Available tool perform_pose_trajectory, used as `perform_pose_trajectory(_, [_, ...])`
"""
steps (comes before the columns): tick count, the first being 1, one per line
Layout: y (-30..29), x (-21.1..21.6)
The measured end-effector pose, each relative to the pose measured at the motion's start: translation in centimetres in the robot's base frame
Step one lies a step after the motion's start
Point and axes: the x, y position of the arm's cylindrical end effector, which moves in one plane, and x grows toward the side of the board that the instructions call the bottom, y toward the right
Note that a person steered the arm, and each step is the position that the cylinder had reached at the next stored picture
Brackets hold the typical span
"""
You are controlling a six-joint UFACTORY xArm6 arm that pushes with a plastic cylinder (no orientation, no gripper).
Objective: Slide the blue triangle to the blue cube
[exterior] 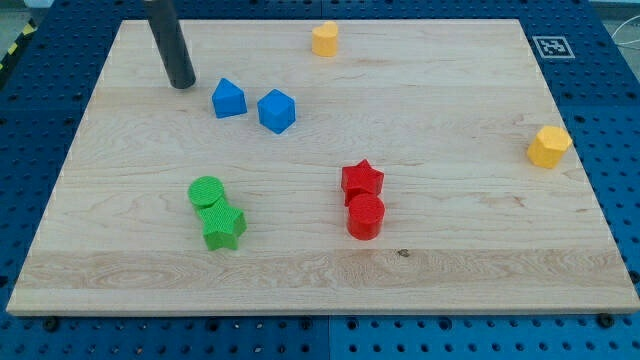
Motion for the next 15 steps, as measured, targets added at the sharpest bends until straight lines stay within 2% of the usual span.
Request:
perform_pose_trajectory(3, [7.0,3.8])
perform_pose_trajectory(4, [7.0,4.4])
perform_pose_trajectory(6, [1.5,4.4])
perform_pose_trajectory(7, [1.6,5.4])
perform_pose_trajectory(9, [5.9,9.9])
perform_pose_trajectory(13, [7.4,7.2])
perform_pose_trajectory(15, [8.9,7.4])
